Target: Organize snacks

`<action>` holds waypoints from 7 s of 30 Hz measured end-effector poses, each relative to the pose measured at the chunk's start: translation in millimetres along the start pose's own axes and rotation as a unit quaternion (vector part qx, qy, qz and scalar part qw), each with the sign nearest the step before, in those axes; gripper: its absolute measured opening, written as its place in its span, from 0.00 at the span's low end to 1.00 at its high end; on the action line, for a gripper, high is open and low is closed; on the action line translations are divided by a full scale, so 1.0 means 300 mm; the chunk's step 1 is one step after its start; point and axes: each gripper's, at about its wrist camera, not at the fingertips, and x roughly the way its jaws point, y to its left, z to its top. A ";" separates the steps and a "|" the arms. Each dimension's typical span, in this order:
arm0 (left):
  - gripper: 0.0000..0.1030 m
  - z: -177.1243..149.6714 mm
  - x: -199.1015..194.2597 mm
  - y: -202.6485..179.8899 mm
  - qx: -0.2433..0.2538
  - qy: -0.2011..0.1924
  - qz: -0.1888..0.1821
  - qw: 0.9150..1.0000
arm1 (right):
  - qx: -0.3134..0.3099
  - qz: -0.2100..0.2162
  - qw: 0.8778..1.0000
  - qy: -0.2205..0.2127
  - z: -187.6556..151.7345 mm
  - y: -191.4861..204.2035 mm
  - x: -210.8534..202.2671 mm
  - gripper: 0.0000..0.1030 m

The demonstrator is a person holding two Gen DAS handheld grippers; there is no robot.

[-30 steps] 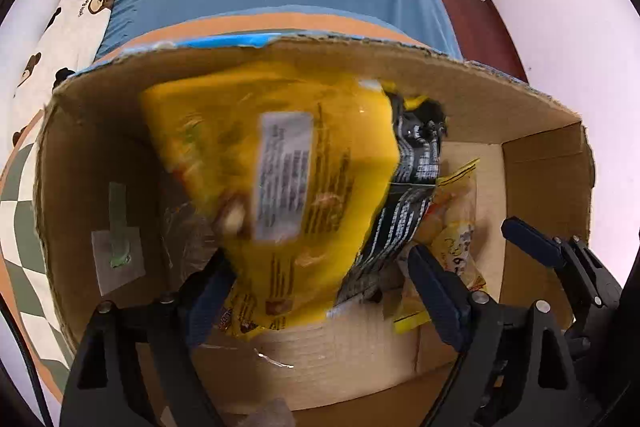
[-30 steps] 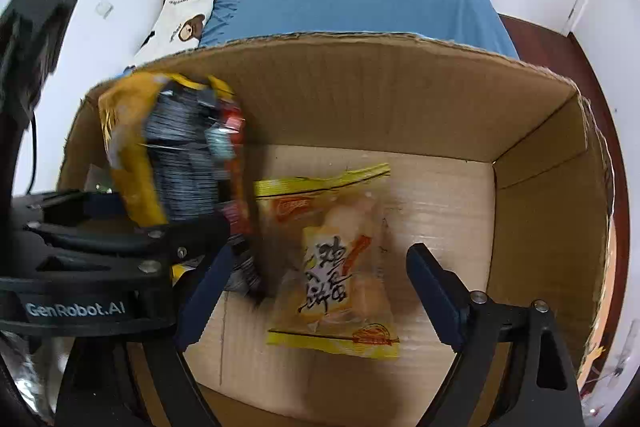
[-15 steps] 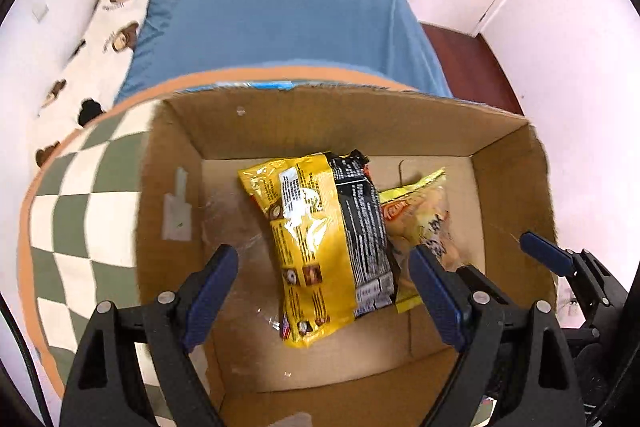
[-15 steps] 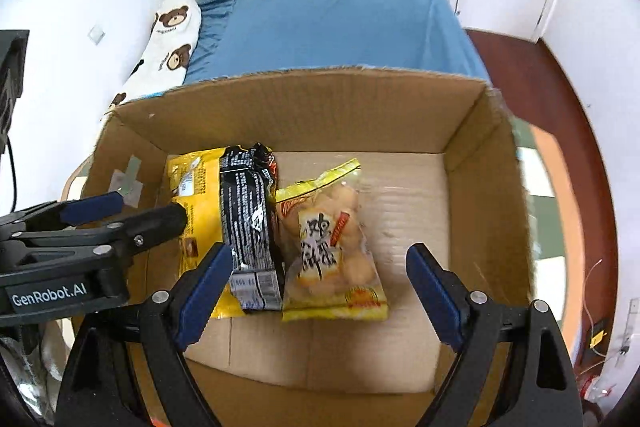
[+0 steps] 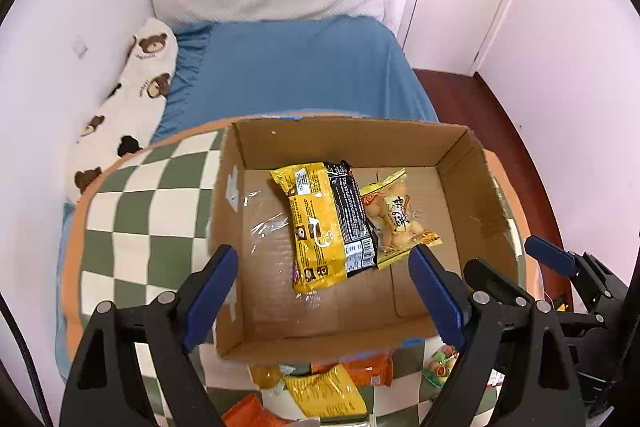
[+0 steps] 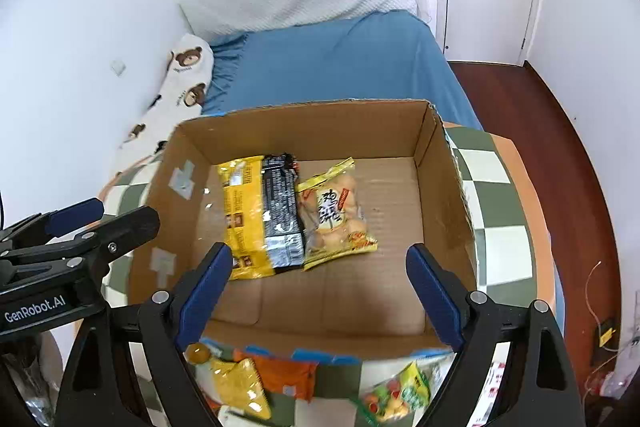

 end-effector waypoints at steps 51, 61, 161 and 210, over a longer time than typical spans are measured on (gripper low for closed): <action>0.84 -0.872 0.301 0.432 -0.271 0.247 0.014 0.930 | -0.234 0.048 0.918 0.317 -0.925 0.278 0.413 0.78; 0.53 -0.803 0.492 0.340 -0.238 0.275 0.030 0.931 | 0.053 0.047 0.939 0.336 -0.896 -0.057 0.375 0.78; 0.90 0.228 0.714 0.103 -0.004 0.213 0.026 0.977 | -0.009 -0.039 0.990 0.138 0.243 -0.196 0.561 0.95; 0.94 -0.413 0.002 0.056 -0.034 0.081 0.003 0.996 | 0.035 0.019 0.998 0.050 -0.329 -0.087 -0.147 0.95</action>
